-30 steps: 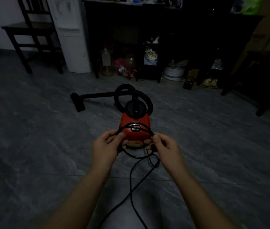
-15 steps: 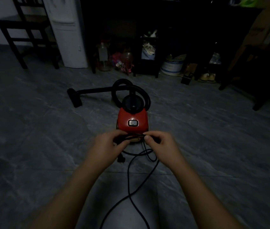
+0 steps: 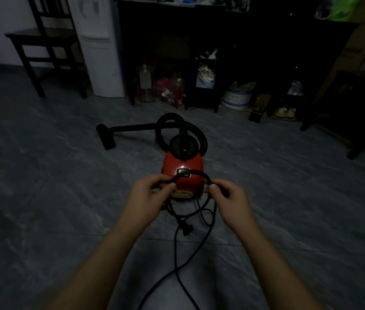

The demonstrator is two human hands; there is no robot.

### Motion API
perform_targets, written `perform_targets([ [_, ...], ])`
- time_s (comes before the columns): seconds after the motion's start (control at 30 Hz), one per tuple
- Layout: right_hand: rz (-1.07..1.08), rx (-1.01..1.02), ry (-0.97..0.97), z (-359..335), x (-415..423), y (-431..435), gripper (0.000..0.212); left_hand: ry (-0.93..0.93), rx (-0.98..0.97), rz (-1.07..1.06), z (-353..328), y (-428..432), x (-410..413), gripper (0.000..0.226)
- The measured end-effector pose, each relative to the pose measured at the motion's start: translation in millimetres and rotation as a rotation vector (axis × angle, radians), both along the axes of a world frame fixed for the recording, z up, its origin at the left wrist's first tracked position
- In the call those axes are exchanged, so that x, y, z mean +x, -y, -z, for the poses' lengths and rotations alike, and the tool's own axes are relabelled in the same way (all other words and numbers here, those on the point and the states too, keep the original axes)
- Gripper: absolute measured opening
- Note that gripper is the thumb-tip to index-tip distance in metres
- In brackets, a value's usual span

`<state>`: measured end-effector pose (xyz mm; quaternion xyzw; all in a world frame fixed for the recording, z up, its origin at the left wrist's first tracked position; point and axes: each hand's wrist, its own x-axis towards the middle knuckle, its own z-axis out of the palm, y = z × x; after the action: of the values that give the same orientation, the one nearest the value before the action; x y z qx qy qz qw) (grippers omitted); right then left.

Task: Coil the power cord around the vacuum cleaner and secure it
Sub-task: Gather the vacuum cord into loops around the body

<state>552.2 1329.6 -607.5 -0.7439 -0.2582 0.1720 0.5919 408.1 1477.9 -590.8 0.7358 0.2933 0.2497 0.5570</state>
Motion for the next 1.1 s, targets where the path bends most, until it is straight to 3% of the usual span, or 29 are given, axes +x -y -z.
perform_targets([
  [0.17, -0.015, -0.011, -0.022, 1.2, -1.1, -1.7, 0.018, 0.151, -0.174, -0.087, -10.0, 1.3, -2.9, 0.009],
  [0.43, -0.046, 0.044, -0.062, -2.8, -5.3, -4.1, 0.019, 0.19, -0.301, -0.137, -9.5, 8.7, -4.2, 0.016],
  [0.6, -0.133, -0.088, -0.057, 6.1, -7.2, -5.8, 0.014, 0.225, -0.329, -0.186, -10.7, 4.6, -7.8, 0.019],
  [1.0, -0.276, -0.065, -0.168, 1.8, -15.6, -7.6, 0.029, 0.31, -0.517, -0.327, -3.9, -6.1, -7.2, 0.023],
  [1.1, -0.207, -0.069, -0.107, 4.5, -13.4, -9.3, 0.031, 0.295, -0.535, -0.292, -3.2, -3.9, -3.9, 0.022],
])
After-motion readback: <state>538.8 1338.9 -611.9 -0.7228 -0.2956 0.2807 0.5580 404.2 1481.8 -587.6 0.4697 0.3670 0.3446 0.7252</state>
